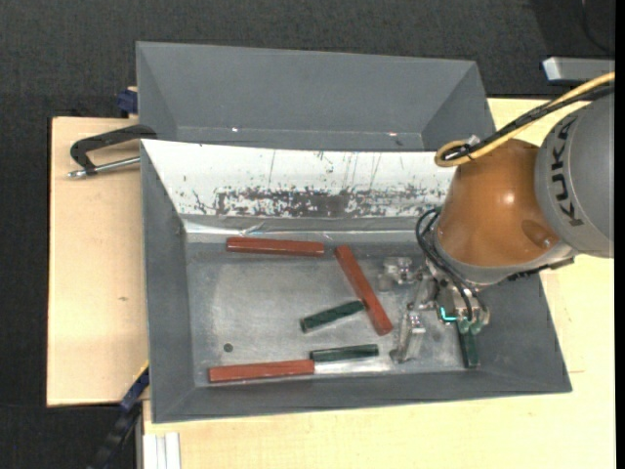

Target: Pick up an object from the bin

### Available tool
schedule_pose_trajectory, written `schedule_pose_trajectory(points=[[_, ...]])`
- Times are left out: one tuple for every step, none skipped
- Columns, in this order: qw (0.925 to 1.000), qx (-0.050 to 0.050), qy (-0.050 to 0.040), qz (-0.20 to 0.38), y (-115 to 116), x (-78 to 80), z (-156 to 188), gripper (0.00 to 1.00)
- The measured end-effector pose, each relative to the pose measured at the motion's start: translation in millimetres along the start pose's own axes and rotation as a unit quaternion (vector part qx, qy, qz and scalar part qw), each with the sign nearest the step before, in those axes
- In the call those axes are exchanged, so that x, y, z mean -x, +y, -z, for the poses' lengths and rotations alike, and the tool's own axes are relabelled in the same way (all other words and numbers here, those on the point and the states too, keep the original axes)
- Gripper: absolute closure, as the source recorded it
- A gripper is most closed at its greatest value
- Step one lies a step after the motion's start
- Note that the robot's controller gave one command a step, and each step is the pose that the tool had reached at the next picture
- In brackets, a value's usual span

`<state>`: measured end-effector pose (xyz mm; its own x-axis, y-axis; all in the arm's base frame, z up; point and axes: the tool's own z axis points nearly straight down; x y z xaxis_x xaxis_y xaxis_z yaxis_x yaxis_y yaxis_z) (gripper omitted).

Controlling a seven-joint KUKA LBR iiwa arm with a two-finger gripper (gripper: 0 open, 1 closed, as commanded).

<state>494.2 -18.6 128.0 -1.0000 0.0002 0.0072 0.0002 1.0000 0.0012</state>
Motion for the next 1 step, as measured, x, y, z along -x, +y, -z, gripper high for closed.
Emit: schedule_pose_trajectory(points=[[1.0, 0.0, -0.0018, 0.0, 0.0, 0.7, 2.0, 0.0]])
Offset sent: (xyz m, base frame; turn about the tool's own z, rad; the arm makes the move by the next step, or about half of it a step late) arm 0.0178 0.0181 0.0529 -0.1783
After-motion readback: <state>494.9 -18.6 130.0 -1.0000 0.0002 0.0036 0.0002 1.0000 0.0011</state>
